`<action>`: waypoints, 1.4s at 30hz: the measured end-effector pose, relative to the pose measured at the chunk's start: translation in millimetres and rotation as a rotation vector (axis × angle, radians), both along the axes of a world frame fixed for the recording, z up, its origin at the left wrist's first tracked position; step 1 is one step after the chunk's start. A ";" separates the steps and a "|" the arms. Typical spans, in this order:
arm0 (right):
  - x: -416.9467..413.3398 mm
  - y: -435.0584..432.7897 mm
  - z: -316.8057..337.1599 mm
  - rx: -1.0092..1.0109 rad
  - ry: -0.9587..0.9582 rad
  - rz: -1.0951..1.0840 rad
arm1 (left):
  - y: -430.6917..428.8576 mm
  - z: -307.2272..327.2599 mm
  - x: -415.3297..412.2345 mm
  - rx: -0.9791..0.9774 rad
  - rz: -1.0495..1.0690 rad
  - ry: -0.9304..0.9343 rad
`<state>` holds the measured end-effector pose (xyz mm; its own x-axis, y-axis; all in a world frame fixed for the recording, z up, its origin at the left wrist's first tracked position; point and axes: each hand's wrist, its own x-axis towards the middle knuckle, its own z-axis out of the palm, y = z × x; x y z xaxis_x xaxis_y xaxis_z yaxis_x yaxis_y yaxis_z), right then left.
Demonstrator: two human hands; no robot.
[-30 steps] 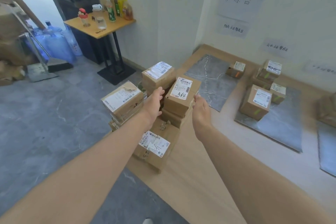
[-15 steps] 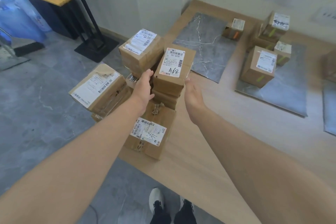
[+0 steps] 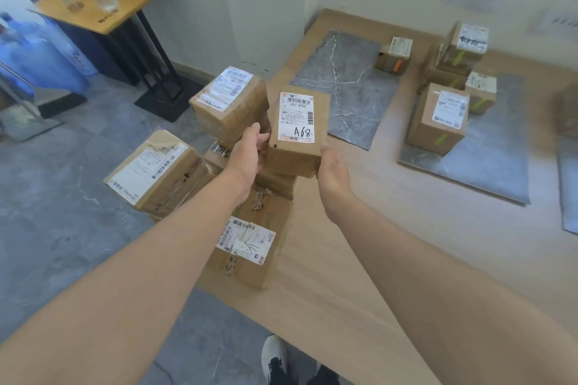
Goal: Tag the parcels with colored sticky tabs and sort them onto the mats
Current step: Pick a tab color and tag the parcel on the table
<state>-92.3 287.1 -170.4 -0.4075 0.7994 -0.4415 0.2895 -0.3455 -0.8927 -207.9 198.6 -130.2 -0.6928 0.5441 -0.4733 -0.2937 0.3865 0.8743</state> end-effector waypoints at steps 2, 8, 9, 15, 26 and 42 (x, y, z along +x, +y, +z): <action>11.1 7.2 6.4 0.003 0.013 -0.023 | 6.0 10.2 11.2 0.018 -0.007 0.023; 56.0 33.4 38.9 0.080 0.063 -0.089 | 30.6 41.3 53.5 0.050 -0.076 0.052; 65.3 38.4 43.3 0.096 0.069 -0.111 | 37.0 47.8 63.3 0.058 -0.094 0.056; 127.4 61.9 64.4 0.132 0.052 -0.242 | 71.5 62.2 112.6 0.107 -0.189 -0.009; 250.6 47.3 63.6 0.198 -0.056 -0.545 | 111.7 52.2 210.6 0.147 -0.492 -0.140; 353.8 27.3 4.1 0.209 -0.063 -0.555 | 104.8 -5.9 315.1 0.012 -0.567 -0.169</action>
